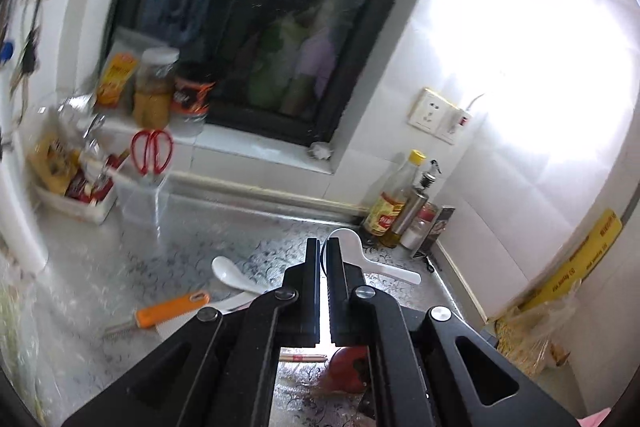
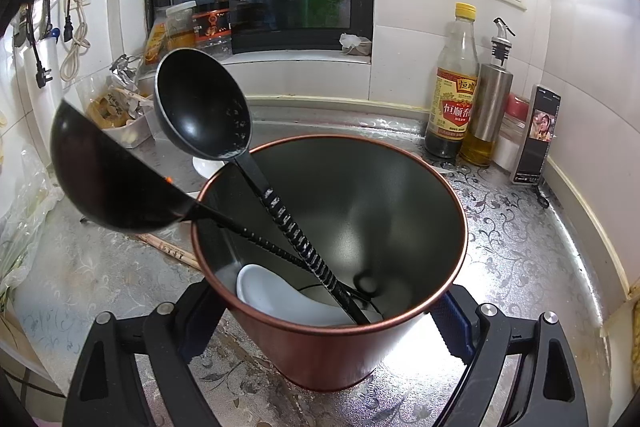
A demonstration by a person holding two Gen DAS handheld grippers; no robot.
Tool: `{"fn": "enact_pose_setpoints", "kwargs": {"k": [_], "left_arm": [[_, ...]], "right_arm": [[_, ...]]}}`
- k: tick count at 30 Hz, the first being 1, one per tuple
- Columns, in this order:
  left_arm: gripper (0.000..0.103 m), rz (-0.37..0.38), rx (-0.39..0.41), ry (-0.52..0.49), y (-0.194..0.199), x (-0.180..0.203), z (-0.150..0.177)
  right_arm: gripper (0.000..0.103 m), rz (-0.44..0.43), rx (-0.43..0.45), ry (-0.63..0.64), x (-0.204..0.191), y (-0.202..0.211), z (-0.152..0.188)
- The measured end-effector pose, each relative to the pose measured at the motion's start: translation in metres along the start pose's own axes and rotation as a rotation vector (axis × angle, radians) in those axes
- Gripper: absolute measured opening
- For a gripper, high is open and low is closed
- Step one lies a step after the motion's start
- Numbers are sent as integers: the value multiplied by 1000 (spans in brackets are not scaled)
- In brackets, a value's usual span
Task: Organize utensils
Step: 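Lift the white spoon and carry it over the red holder with the left gripper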
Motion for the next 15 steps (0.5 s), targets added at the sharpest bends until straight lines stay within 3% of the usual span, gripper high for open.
{"fn": "enact_pose_setpoints", "kwargs": {"k": [15], "left_arm": [[2, -101, -94, -190, -37, 52, 16]], "right_arm": [[92, -2, 0, 1, 0, 0, 0]]}}
Point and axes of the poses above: each gripper's, at about its wrist camera, not at the fingertips, and y roughly against the way its jaws point, x to its right, z to its underside, the point moved 4 cm from there along -y, roughly the way its jaws point, and after that the axes turned 13 degrees about -x, right-handed, at the moved point
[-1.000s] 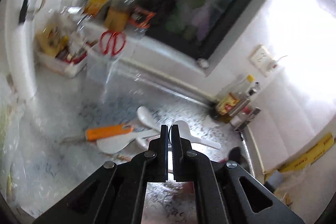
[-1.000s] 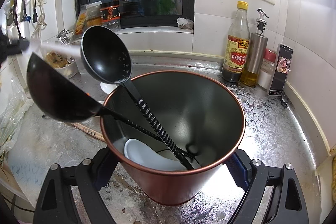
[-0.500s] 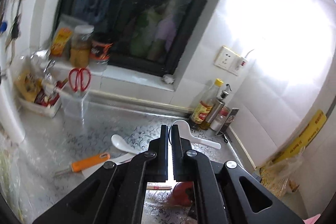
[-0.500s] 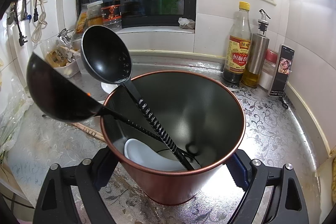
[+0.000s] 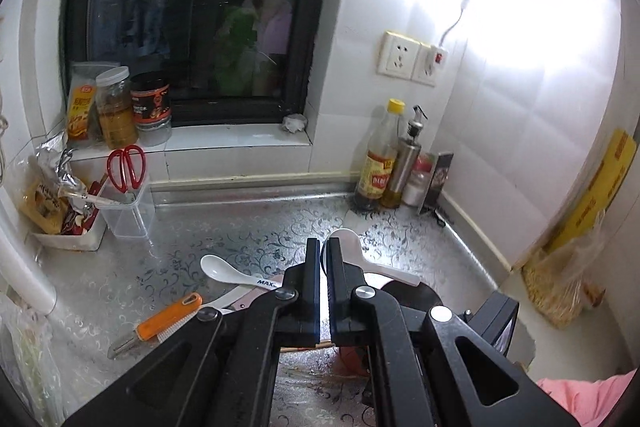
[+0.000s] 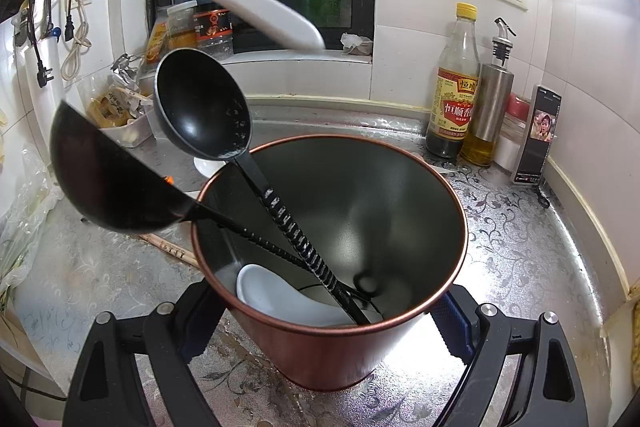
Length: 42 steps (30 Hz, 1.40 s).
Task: Organize utensils
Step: 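Lift the white spoon and carry it over the red holder with the left gripper, then lower the white spoon into the red holder and open the left gripper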
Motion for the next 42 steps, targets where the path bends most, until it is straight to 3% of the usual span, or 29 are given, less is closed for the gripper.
{"fn": "enact_pose_setpoints", "kwargs": {"k": [19, 27, 42], "left_arm": [[2, -18, -84, -104, -23, 30, 12], [10, -4, -106, -98, -27, 30, 13], [12, 65, -126, -83, -29, 32, 13]], "right_arm": [[92, -13, -3, 14, 3, 1, 0], [92, -12, -4, 14, 3, 1, 0], [92, -12, -3, 14, 3, 1, 0]]}}
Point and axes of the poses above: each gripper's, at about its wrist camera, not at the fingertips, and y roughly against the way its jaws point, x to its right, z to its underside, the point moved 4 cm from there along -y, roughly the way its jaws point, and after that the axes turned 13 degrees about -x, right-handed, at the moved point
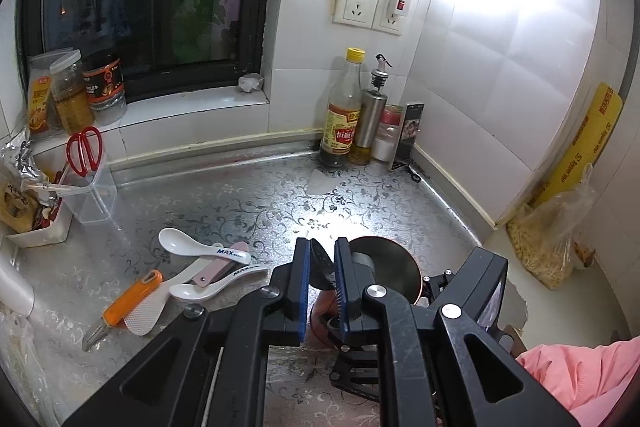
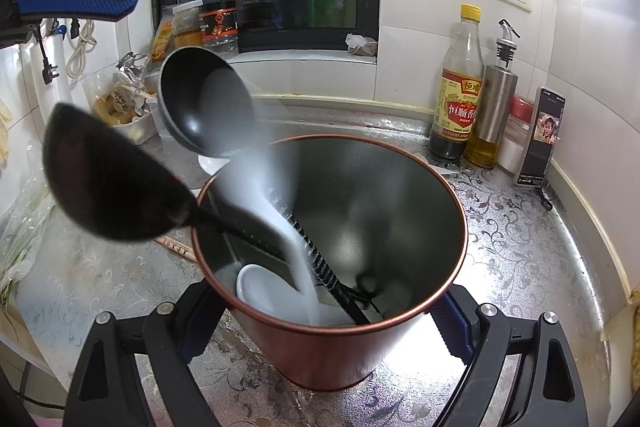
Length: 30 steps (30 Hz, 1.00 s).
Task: Organize utensils
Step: 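Lower the white spoon into the red holder and open the left gripper, then move the left gripper back over the counter toward the orange-handled peeler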
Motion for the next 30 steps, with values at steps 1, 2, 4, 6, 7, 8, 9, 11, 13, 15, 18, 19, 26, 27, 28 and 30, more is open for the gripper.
{"fn": "enact_pose_setpoints", "kwargs": {"k": [1, 2, 4, 6, 7, 8, 9, 11, 13, 15, 18, 19, 26, 27, 28, 30], "left_arm": [[12, -2, 1, 4, 0, -1, 0], [12, -3, 1, 9, 0, -3, 0], [13, -8, 1, 26, 0, -7, 0], [19, -15, -1, 41, 0, -12, 1], [22, -18, -2, 49, 0, -15, 2], [29, -20, -2, 58, -1, -18, 3], [37, -24, -3, 69, -1, -21, 4], [44, -35, -13, 97, -4, -29, 6], [48, -50, -27, 135, -7, -39, 9], [52, -65, -42, 182, -10, -51, 14], [55, -81, -61, 253, -14, -70, 22], [56, -87, -66, 275, -15, -76, 25], [61, -140, -108, 440, -22, -121, 50], [61, -146, -115, 462, -23, -127, 53], [61, -153, -121, 480, -24, -132, 57], [62, -169, -133, 512, -25, -142, 65]], "right_arm": [[92, -1, 0, 0, 0, 0, 0], [92, 0, 0, 0, 0, 0, 0], [92, 0, 0, 0, 0, 0, 0], [92, 0, 0, 0, 0, 0, 0], [92, 0, 0, 0, 0, 0, 0], [92, 0, 0, 0, 0, 0, 0], [92, 0, 0, 0, 0, 0, 1], [92, -1, 0, 0, 0, 0, 1], [92, -1, 0, 0, 1, 0, 1], [92, 0, 0, 0, 0, -1, 1], [92, 0, 1, 0, 0, -1, 1], [92, 0, 1, 0, 1, -1, 1], [92, 0, 1, 0, 1, -1, 1], [92, 0, 1, 0, 1, -1, 1], [92, -1, 1, 0, 1, -1, 1], [92, 0, 1, 1, 1, -1, 1]]}}
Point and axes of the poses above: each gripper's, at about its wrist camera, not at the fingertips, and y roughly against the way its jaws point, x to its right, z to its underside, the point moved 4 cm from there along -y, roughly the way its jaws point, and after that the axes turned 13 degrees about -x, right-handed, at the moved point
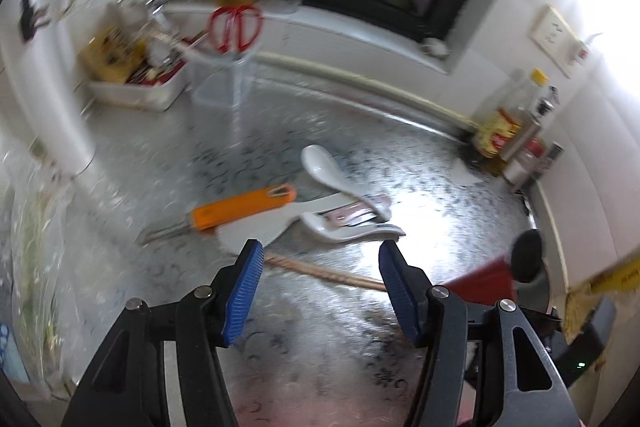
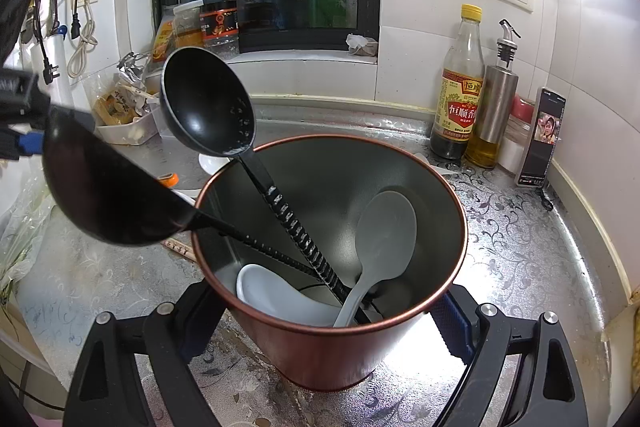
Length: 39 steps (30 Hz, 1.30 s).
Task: Organize utensils
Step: 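Move the left gripper back over the counter toward the orange-handled peeler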
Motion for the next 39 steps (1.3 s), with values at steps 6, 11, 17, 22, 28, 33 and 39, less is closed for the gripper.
{"fn": "enact_pose_setpoints", "kwargs": {"k": [6, 11, 17, 22, 28, 33, 39], "left_arm": [[66, -42, -48, 84, -16, -32, 6], [66, -58, -74, 133, -24, -49, 14], [66, -62, -80, 160, -29, -59, 18], [66, -62, -82, 183, -32, -66, 18], [66, -65, -81, 239, -38, -82, 16], [66, -44, -90, 302, -52, -105, 11], [66, 29, -106, 461, -64, -148, 4]], "right_arm": [[92, -1, -1, 1, 0, 0, 0], [92, -5, -3, 6, 0, 0, 0], [92, -19, 5, 15, 1, 0, -3], [92, -18, 15, 16, 0, 0, -4], [92, -15, 17, 23, -3, 2, -4], [92, -12, 19, 28, -4, 2, -3], [92, -13, 19, 31, -2, 3, -3]]}}
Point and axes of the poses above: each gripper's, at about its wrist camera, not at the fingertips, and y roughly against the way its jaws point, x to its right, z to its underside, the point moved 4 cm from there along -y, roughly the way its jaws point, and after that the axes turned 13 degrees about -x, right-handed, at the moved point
